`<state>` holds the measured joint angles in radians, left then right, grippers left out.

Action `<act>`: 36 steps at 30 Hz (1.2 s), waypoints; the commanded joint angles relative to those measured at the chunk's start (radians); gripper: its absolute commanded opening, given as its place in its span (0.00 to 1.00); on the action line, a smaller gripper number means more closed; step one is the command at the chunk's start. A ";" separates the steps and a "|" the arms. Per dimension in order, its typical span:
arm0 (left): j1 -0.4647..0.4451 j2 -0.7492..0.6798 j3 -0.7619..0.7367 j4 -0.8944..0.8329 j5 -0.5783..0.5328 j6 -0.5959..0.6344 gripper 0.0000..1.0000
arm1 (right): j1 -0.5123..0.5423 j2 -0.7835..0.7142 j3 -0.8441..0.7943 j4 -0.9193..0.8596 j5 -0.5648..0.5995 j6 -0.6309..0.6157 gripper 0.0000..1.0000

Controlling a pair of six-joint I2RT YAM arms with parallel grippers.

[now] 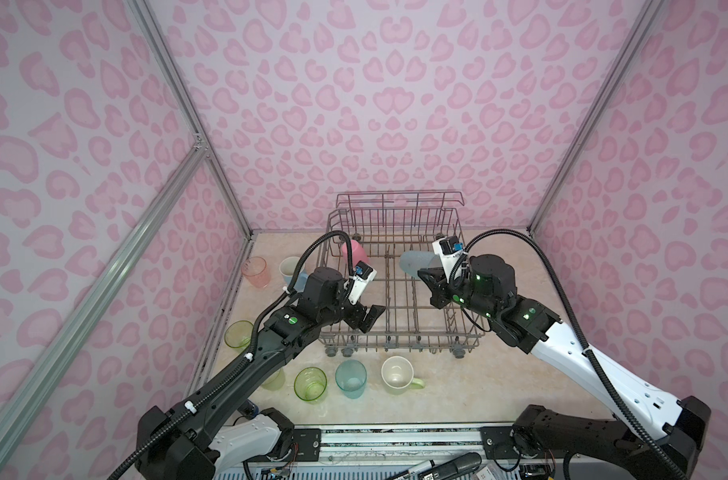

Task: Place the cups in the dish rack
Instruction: 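Lift the teal cup over the rack toward the left gripper, then grasp the teal cup's base with the left gripper from the right gripper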

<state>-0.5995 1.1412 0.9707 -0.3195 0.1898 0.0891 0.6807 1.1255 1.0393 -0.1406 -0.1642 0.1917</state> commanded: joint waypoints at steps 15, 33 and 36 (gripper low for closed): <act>0.087 0.073 0.213 -0.027 -0.087 -0.375 0.97 | 0.133 -0.134 -0.341 0.590 0.206 -0.053 0.00; 0.181 0.199 0.294 0.090 0.233 -1.179 0.97 | 0.166 0.002 -0.380 0.760 0.270 -0.007 0.00; 0.181 0.196 0.270 0.120 0.255 -1.267 0.97 | 0.185 0.031 -0.385 0.848 0.288 0.003 0.00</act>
<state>-0.4206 1.3342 1.2503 -0.2703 0.3836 -1.0534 0.8539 1.1378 0.6525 0.5945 0.0967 0.1768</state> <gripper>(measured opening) 0.969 0.050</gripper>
